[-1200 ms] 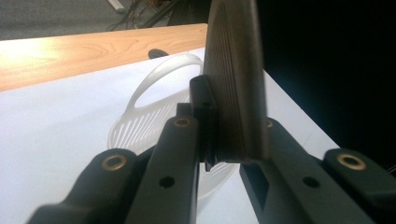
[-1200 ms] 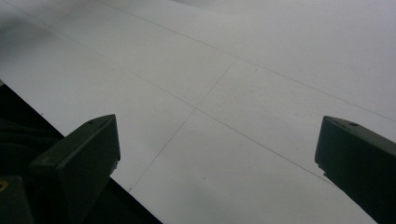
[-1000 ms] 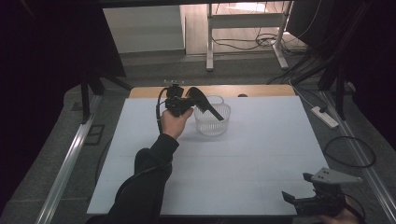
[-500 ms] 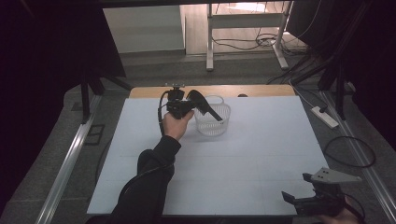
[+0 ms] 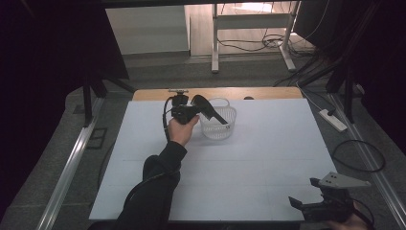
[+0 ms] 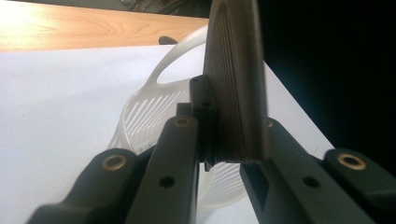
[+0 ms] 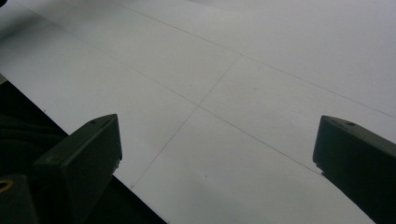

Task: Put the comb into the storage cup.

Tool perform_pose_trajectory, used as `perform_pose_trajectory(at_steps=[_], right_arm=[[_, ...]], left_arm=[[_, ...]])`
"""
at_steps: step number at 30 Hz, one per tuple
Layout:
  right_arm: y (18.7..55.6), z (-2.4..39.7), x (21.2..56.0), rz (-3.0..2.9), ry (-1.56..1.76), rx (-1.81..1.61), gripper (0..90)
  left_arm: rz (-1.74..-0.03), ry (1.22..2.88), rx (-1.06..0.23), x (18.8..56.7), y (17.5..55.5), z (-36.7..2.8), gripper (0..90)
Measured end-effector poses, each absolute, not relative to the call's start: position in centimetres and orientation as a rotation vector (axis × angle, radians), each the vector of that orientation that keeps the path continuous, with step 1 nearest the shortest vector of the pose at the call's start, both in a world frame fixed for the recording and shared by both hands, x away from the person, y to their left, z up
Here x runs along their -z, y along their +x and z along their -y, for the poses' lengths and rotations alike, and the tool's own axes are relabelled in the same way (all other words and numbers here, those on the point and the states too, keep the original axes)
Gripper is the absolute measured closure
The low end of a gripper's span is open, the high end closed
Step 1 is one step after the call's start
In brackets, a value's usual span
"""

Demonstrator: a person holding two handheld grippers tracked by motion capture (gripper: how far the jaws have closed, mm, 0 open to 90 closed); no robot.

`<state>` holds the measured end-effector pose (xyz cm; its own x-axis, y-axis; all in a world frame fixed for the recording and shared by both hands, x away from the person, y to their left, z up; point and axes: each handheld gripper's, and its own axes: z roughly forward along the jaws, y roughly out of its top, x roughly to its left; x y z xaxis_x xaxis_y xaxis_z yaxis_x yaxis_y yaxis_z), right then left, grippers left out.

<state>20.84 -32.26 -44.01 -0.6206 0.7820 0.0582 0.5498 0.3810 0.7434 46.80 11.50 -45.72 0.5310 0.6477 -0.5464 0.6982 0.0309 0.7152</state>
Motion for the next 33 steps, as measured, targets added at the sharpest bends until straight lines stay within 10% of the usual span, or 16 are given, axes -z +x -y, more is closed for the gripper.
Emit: perform_pose_trajectory(at_steps=[33], right_arm=[[20.9, 32.3, 44.0, -2.34, 1.185, -1.079, 2.7]], left_arm=[[-1.229, 1.663, -0.024, 46.9, 46.7, -11.9, 78.8]])
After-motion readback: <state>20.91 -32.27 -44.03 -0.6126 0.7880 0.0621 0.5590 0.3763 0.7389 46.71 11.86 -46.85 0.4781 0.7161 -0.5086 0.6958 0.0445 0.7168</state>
